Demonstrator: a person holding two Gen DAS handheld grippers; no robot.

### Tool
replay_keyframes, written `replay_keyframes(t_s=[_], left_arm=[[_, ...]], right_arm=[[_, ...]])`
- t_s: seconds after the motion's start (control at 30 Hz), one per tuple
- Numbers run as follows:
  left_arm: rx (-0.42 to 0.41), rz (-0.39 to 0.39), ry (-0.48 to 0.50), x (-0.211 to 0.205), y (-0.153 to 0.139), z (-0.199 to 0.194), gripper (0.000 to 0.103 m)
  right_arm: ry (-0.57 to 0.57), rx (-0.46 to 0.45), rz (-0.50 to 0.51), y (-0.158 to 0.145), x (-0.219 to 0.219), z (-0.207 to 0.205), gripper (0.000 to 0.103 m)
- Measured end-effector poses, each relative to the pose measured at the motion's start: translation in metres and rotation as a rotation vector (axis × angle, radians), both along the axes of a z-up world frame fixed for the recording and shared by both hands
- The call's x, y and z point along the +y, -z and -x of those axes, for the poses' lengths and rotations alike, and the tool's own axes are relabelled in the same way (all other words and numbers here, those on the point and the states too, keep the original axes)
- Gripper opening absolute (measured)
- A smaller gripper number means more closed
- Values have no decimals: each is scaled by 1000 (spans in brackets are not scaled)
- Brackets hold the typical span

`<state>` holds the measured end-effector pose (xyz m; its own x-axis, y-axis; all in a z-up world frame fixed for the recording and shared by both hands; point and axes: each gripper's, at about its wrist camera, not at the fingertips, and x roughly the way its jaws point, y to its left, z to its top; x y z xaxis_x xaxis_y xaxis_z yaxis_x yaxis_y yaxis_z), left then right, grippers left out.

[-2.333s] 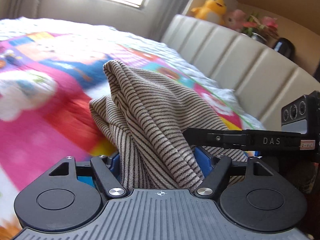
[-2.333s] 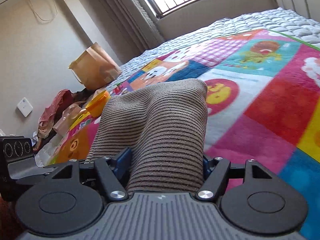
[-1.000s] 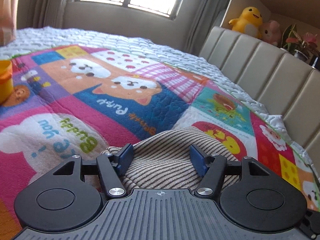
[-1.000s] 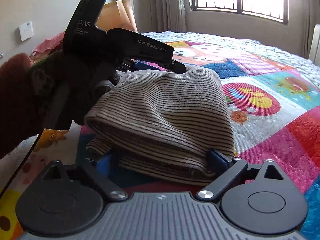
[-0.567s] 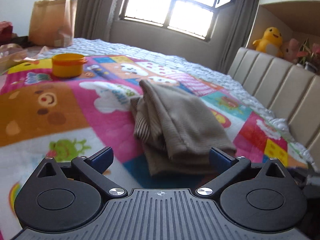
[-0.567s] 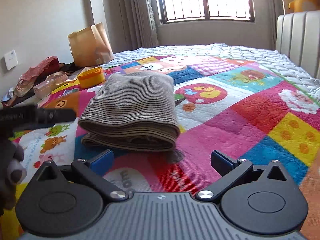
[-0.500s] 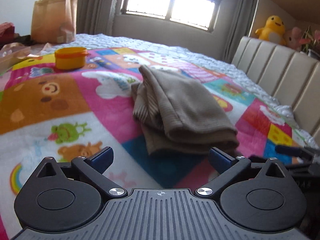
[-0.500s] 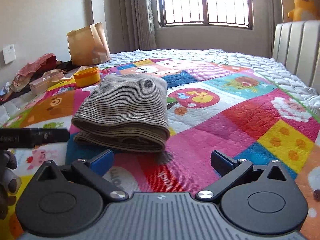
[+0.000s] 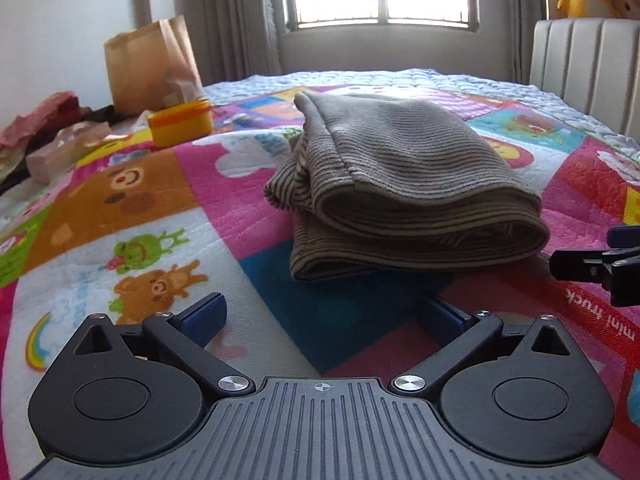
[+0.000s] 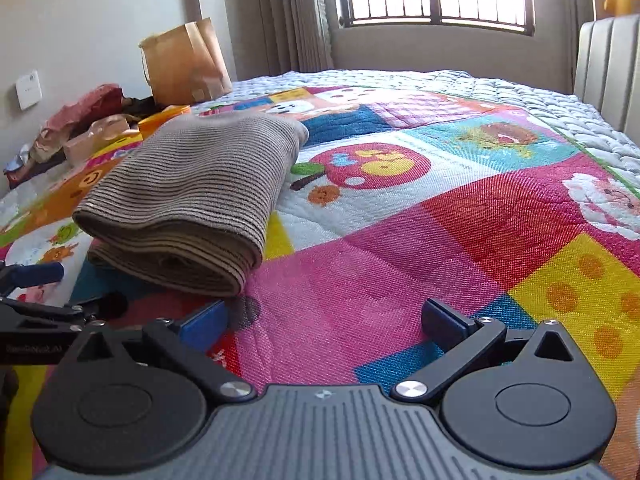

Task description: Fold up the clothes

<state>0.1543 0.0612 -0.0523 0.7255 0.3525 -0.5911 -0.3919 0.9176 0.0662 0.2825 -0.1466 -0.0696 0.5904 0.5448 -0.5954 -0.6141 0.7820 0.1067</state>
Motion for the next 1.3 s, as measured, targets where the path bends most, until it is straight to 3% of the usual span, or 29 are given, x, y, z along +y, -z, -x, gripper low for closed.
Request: replay_keyframes(t_s=[0.13,0.23,0.47,1.3], left_arm=[[-5,40,1,6,1,0,103],[-10,49,-2,7,1,0,103],[-30,74,-37,7,3,1,103],[-23,43,-36,4,4,0,103]], right_arm=[[4,-82,131,1,20,13,103],[6,-114,164,2,25,17,103],[-7,-36,78,4,13,2,103],[-6,-46,95,4,16,4,103]])
